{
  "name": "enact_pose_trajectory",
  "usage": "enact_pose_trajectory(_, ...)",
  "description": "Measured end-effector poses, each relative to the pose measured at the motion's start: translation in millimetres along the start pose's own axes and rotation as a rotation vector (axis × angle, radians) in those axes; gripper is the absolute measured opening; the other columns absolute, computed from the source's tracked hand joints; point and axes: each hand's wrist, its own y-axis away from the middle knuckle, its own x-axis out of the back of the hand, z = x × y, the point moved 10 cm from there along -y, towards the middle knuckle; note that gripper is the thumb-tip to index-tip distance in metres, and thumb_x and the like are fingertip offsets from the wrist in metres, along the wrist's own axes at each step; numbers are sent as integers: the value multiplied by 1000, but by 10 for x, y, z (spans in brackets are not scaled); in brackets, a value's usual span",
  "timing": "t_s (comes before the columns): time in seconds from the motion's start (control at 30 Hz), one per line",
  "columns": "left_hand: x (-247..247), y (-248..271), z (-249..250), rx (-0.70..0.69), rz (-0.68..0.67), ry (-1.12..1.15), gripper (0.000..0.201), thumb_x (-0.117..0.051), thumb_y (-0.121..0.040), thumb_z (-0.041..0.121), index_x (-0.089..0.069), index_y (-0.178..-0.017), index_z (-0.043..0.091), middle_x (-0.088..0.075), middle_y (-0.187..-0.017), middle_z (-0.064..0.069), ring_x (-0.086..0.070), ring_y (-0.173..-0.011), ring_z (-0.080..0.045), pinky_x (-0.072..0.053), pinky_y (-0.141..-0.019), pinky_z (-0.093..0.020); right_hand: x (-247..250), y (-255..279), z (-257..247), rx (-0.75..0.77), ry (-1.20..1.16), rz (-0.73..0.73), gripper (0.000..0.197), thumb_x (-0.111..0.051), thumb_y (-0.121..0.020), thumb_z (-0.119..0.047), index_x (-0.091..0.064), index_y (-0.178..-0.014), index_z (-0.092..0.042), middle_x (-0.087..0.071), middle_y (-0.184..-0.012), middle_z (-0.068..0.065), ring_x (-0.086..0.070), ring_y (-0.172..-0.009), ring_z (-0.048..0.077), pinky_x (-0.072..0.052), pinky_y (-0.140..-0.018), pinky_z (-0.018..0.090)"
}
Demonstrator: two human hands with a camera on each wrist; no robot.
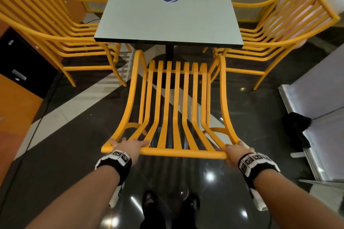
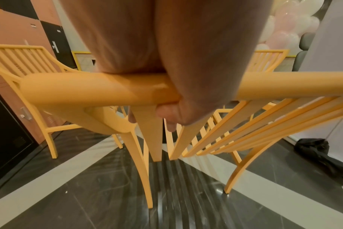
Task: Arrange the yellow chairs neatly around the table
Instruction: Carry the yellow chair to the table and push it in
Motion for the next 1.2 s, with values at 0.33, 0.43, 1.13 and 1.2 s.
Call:
enact_pose_trajectory(0.33, 886, -459, -175, 13, 77, 80, 69, -54, -87, 13, -40, -136, 59, -57, -126, 2, -53, -120, -32, -18, -107, -75, 1119, -248, -230, 113, 3, 137, 27, -53, -92, -15, -61, -111, -32, -64, -103, -1, -63, -109, 26, -47, -84, 35)
enact_pose_trajectory(0.43, 1106, -618, -227, 13, 126, 120, 61, -51, -85, 11, -50, -128, 53, -62, -112, 5, -57, -111, -29, -24, -106, -70, 1385, -364, -151, 46, -31, 213, 25, -51, -93, -20, -59, -108, -38, -61, -99, -7, -60, -110, 26, -40, -94, 51)
enact_pose_trajectory(1.13, 1590, -614, -716, -180, 461, 41, 28, -40, -100, 37, -39, -127, 40, -57, -120, 7, -52, -113, -25, -35, -99, -57, 1873, -462, -290, 61, -85, 468, 22, -44, -99, -45, -49, -120, -41, -57, -125, -7, -47, -121, 29, -42, -97, 57)
enact_pose_trajectory(1.2, 1685, -697, -785, -142, 435, 55, 27, -42, -99, 36, -41, -125, 41, -57, -118, 8, -52, -112, -25, -35, -99, -58, 1964, -517, -367, 84, -100, 464, 20, -46, -98, -44, -50, -118, -40, -58, -123, -7, -48, -120, 29, -42, -96, 57)
